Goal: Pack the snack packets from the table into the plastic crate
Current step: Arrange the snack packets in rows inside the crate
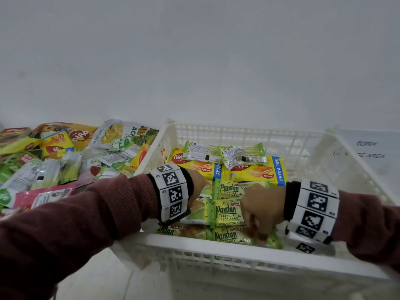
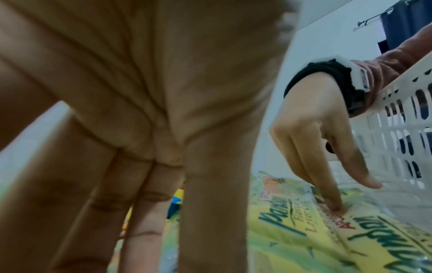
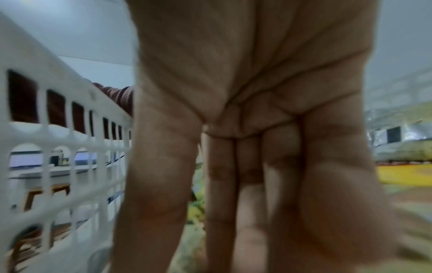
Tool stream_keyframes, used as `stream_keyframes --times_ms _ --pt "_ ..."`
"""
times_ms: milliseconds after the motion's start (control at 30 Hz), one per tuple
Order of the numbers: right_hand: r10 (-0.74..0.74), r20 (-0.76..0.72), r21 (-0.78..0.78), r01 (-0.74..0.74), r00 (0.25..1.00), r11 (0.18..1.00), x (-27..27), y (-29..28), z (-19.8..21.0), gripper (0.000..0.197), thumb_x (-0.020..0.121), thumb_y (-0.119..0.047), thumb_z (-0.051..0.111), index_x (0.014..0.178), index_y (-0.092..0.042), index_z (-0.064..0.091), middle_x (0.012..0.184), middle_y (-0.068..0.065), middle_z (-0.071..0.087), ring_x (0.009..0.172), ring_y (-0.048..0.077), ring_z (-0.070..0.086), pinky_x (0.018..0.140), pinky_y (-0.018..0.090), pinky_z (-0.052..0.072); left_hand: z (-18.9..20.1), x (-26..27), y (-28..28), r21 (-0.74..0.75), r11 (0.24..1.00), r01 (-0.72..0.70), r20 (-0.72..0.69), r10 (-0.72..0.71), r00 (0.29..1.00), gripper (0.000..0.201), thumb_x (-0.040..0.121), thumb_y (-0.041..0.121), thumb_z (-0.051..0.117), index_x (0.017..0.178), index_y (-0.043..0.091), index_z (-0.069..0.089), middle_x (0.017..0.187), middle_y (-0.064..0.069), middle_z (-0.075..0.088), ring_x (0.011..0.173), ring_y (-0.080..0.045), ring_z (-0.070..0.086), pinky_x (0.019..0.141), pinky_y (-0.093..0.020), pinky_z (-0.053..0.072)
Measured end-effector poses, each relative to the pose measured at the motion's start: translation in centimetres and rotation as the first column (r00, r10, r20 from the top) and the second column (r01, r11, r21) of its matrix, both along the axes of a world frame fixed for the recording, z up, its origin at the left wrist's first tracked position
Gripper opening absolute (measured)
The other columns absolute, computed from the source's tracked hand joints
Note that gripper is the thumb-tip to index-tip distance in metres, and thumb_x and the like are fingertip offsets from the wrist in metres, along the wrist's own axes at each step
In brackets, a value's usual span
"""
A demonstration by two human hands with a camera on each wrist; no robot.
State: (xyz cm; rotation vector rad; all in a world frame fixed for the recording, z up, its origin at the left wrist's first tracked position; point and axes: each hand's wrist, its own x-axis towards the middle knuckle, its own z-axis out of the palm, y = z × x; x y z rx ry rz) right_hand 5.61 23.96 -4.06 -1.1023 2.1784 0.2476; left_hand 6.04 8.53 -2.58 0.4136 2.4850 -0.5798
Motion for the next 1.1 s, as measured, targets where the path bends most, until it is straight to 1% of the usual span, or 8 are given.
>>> stream_keyframes --times_ms 133,233,333,433,667,800,933,1100 --pt "-0.017 0.028 0.102 0.014 0.999 0.995 0.1 -0.1 -0.7 0.029 0.081 -0.007 0.065 0.055 -0.015 0.056 0.033 -0.008 0.045 0.029 -0.005 0.042 0.042 0.012 0.036 -0.2 -0.1 0.0 0.012 1.0 0.001 -0.009 -0.001 1.0 0.049 0.091 0.018 0.059 0.133 0.0 0.043 0.131 -0.015 0.052 0.12 -0.026 0.051 0.09 -0.029 0.043" --pt "-0.037 0.035 0.128 0.033 0.999 0.991 0.1 0.0 -0.7 0.026 0.08 -0.002 0.062 0.056 -0.009 0.059 0.028 -0.011 0.043 0.03 -0.002 0.042 0.041 0.013 0.033 -0.3 -0.1 0.0 0.012 1.0 0.001 -0.008 0.0 1.0 0.048 0.09 0.021 0.059 0.131 0.0 0.045 0.119 -0.015 0.055 0.109 -0.025 0.053 0.081 -0.027 0.042" --pt "-0.015 0.061 0.053 0.012 0.998 0.999 0.2 -0.1 -0.2 0.015 0.077 -0.009 0.068 0.089 0.0 0.071 0.054 -0.002 0.062 0.049 0.006 0.054 0.057 0.023 0.047 -0.2 -0.1 -0.2 0.017 1.0 0.004 -0.024 -0.003 1.0 0.05 0.09 0.021 0.059 0.133 0.0 0.044 0.123 -0.015 0.055 0.113 -0.026 0.053 0.09 -0.03 0.044" --pt "0.01 0.015 0.027 -0.011 1.0 1.0 0.1 -0.2 -0.2 0.021 0.076 -0.01 0.068 0.097 -0.006 0.07 0.069 0.001 0.063 0.075 0.021 0.063 0.081 0.031 0.054 -0.3 -0.2 -0.4 0.04 0.999 -0.002 -0.025 0.003 1.0 0.047 0.088 0.025 0.062 0.126 0.0 0.05 0.106 -0.014 0.054 0.098 -0.026 0.053 0.078 -0.029 0.043" --pt "-0.017 0.048 0.053 0.015 0.999 0.998 0.3 -0.2 -0.6 0.023 0.079 -0.004 0.065 0.101 -0.006 0.069 0.078 0.003 0.062 0.07 0.013 0.052 0.07 0.025 0.047 -1.1 -0.7 -0.5 0.063 0.997 0.046 -0.008 -0.046 0.999 0.04 0.087 0.017 0.062 0.122 0.002 0.053 0.093 -0.005 0.046 0.087 -0.017 0.043 0.073 -0.023 0.035" --pt "-0.15 0.09 -0.168 0.164 0.985 0.972 -1.6 0.8 1.1 0.017 0.075 -0.009 0.072 0.089 -0.002 0.068 0.067 0.0 0.06 0.069 0.019 0.059 0.074 0.036 0.054 -0.9 -1.3 -1.1 0.138 0.99 0.022 -0.033 -0.017 0.999 0.04 0.084 0.024 0.066 0.117 0.002 0.057 0.092 -0.004 0.05 0.086 -0.017 0.046 0.071 -0.025 0.038" --pt "-0.358 -0.197 -0.468 0.233 0.913 0.853 -4.3 0.8 4.0 0.021 0.079 -0.023 0.07 0.098 -0.013 0.065 0.076 -0.002 0.06 0.062 0.011 0.052 0.059 0.016 0.041 1.2 -3.2 -1.6 0.338 0.94 -0.039 -0.161 0.099 0.982 0.031 0.09 0.023 0.057 0.113 0.002 0.059 0.101 -0.004 0.054 0.089 -0.016 0.048 0.078 -0.024 0.043" --pt "-0.458 -0.421 -0.375 0.309 0.783 0.874 -6.5 -2.7 3.7 0.052 0.086 -0.048 0.054 0.128 -0.019 0.044 0.114 0.006 0.059 0.096 0.022 0.054 0.076 0.028 0.04 2.3 -7.1 -0.8 0.373 0.927 -0.034 -0.278 0.147 0.949 0.034 0.093 0.016 0.053 0.123 0.003 0.053 0.124 -0.011 0.057 0.113 -0.026 0.054 0.089 -0.029 0.044"
